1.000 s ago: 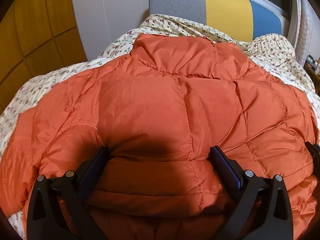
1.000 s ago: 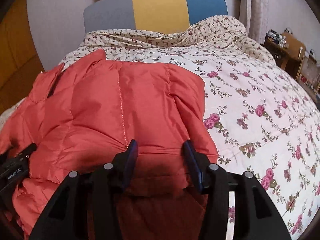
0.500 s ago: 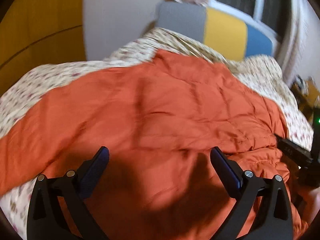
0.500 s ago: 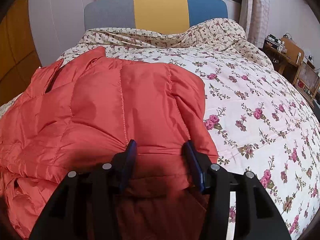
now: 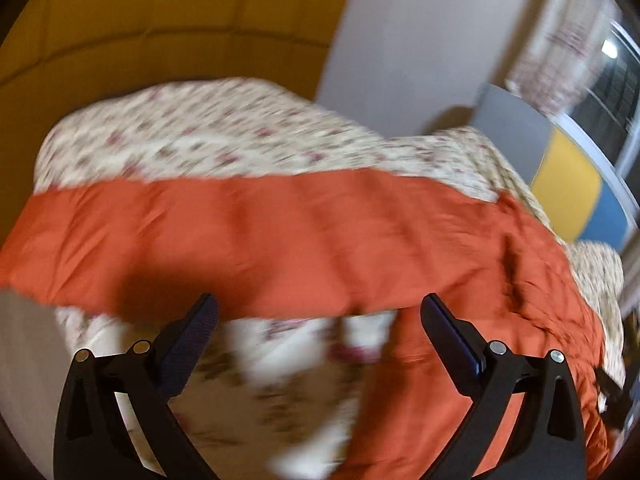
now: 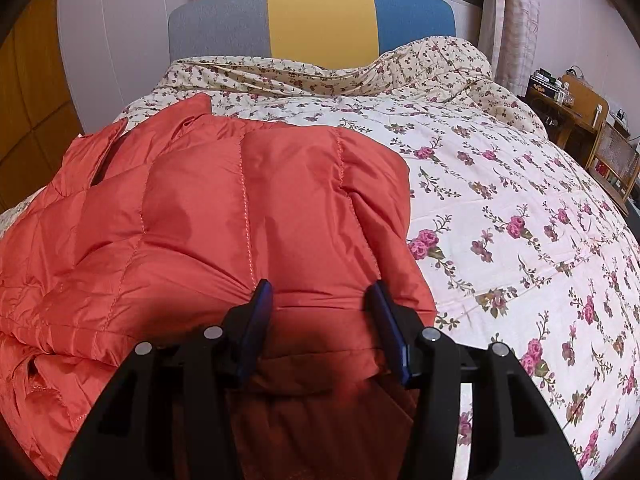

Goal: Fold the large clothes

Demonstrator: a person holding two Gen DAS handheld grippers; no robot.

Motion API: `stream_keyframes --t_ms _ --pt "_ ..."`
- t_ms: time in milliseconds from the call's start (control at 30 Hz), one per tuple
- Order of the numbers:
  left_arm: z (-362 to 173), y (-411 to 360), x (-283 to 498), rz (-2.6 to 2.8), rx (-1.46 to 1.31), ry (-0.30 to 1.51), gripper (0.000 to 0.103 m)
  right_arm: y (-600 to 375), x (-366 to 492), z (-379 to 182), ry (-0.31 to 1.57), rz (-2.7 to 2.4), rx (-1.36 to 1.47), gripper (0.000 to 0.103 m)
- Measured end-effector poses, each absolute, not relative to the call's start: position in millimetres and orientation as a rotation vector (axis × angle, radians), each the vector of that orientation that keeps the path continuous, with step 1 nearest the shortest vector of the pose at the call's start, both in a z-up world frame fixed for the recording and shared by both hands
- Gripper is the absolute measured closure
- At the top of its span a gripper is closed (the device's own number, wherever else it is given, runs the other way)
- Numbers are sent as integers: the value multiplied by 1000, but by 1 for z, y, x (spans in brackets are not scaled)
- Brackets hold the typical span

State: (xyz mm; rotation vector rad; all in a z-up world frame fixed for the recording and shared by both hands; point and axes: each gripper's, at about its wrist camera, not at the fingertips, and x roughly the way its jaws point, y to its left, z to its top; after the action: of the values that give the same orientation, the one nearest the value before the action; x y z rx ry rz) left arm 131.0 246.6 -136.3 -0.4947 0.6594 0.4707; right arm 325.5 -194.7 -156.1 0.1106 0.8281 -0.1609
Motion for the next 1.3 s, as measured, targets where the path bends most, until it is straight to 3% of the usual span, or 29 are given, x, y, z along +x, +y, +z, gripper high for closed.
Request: stream_keyframes --t_ms 300,667,933,1300 --pt "-154 303 84 651 -683 622 3 -195 325 -156 828 -162 111 52" --pt "-163 316 81 638 -765 569 3 -194 325 -156 828 -164 109 51" --pt "-163 342 62 582 -1000 453 3 -196 324 -155 827 -165 113 49" --pt "-164 365 69 663 -1039 399 4 -196 324 -154 827 -167 112 48"
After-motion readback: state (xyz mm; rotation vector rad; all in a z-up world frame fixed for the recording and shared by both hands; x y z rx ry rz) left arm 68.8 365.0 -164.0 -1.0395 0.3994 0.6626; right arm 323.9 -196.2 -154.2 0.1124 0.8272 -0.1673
